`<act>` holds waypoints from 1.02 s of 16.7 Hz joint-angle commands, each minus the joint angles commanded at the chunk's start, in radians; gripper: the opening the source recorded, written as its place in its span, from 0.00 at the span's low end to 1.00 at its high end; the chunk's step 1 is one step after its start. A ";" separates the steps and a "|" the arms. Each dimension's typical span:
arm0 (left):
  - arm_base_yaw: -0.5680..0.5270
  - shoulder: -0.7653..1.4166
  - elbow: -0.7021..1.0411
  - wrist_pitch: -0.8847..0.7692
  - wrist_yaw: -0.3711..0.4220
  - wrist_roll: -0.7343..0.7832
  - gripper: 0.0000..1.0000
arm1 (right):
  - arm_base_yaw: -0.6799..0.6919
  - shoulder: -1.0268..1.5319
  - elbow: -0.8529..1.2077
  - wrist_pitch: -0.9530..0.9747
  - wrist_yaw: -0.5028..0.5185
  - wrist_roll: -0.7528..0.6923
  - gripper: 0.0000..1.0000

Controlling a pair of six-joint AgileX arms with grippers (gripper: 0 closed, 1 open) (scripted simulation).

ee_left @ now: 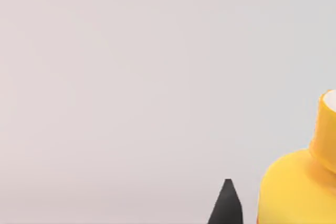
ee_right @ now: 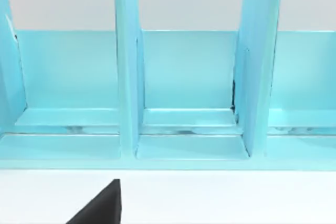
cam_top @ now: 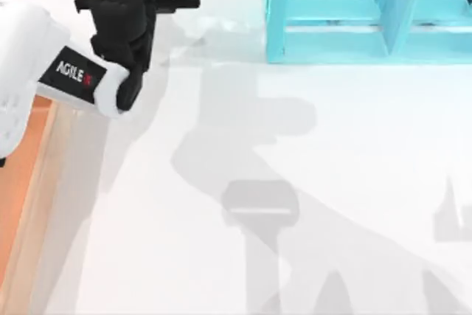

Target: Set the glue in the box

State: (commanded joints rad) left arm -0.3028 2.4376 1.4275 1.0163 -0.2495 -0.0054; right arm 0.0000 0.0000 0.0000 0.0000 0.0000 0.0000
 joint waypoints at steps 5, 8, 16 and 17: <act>0.009 -0.001 0.002 0.007 0.006 0.001 0.00 | 0.000 0.000 0.000 0.000 0.000 0.000 1.00; 0.088 -0.028 -0.025 0.040 0.068 -0.002 0.00 | 0.000 0.000 0.000 0.000 0.000 0.000 1.00; 0.493 -0.148 -0.240 0.203 0.569 -0.017 0.00 | 0.000 0.000 0.000 0.000 0.000 0.000 1.00; 0.550 -0.164 -0.277 0.225 0.658 -0.020 0.00 | 0.000 0.000 0.000 0.000 0.000 0.000 1.00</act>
State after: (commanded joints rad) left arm 0.2467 2.2741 1.1501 1.2417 0.4088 -0.0250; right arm 0.0000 0.0000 0.0000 0.0000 0.0000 0.0000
